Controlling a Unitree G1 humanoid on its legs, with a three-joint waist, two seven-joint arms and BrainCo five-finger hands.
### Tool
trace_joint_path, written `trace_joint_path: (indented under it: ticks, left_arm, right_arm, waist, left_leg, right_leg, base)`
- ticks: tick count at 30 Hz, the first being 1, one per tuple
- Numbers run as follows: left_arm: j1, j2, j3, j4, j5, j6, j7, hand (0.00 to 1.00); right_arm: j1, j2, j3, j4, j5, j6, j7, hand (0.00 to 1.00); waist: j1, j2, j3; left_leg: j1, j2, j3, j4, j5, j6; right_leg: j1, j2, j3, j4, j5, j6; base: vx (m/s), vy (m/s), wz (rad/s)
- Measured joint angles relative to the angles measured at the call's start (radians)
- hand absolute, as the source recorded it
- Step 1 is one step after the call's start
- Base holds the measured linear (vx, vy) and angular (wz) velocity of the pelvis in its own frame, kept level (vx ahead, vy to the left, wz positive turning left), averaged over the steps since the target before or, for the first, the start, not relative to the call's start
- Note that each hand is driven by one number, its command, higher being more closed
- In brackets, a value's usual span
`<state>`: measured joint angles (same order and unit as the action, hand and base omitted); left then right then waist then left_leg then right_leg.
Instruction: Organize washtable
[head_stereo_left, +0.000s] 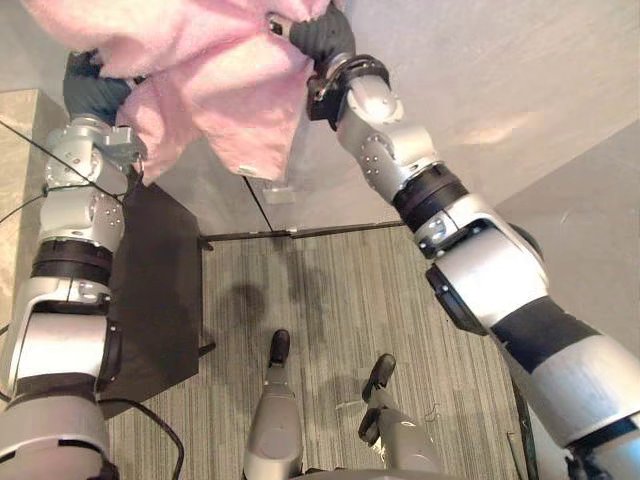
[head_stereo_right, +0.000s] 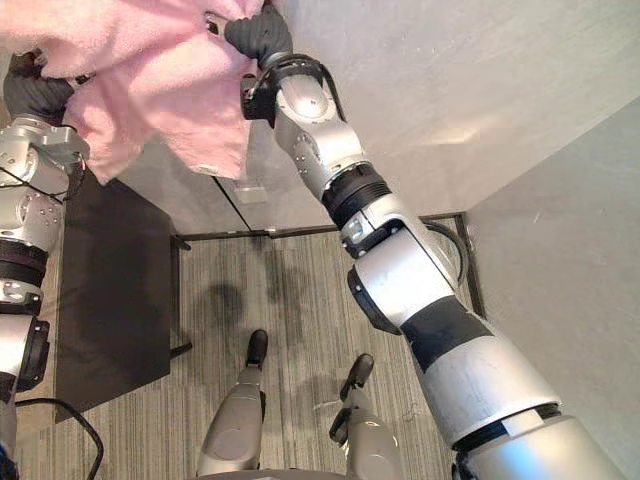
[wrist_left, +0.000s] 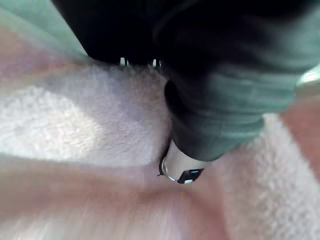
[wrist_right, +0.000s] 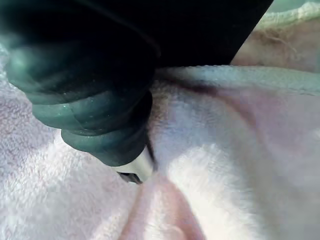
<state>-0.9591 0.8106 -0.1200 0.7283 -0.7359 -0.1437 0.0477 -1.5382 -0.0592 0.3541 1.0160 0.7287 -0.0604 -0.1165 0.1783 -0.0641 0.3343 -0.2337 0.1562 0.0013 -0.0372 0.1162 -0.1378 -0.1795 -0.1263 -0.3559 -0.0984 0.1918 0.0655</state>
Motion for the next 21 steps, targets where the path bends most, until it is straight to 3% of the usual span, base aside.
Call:
trace_joint_path:
  ticks: [13, 21]
  left_arm:
    - [0.099, 0.042, 0.018, 0.014, -0.001, 0.003, -0.008, 0.0]
    - [0.145, 0.063, 0.092, 0.013, -0.001, 0.004, -0.025, 0.0]
  right_arm:
    - [0.056, -0.055, 0.058, -0.067, 0.04, -0.001, 0.034, 0.0]
    - [0.112, -0.112, 0.098, -0.181, 0.055, -0.001, 0.061, 0.0]
  waist:
    - [-0.002, 0.0, 0.0]
    - [0.0, -0.001, -0.002]
  left_leg:
    - [0.031, 0.001, 0.017, -0.005, 0.0, 0.0]
    - [0.052, 0.001, 0.038, -0.009, -0.001, 0.0]
  right_leg:
    - [0.018, 0.0, 0.01, 0.0, 0.0, 0.0]
    - [0.022, 0.0, 0.031, -0.003, 0.003, -0.003]
  base:
    - [0.0, 0.005, -0.03]
    - [0.01, 0.012, -0.07]
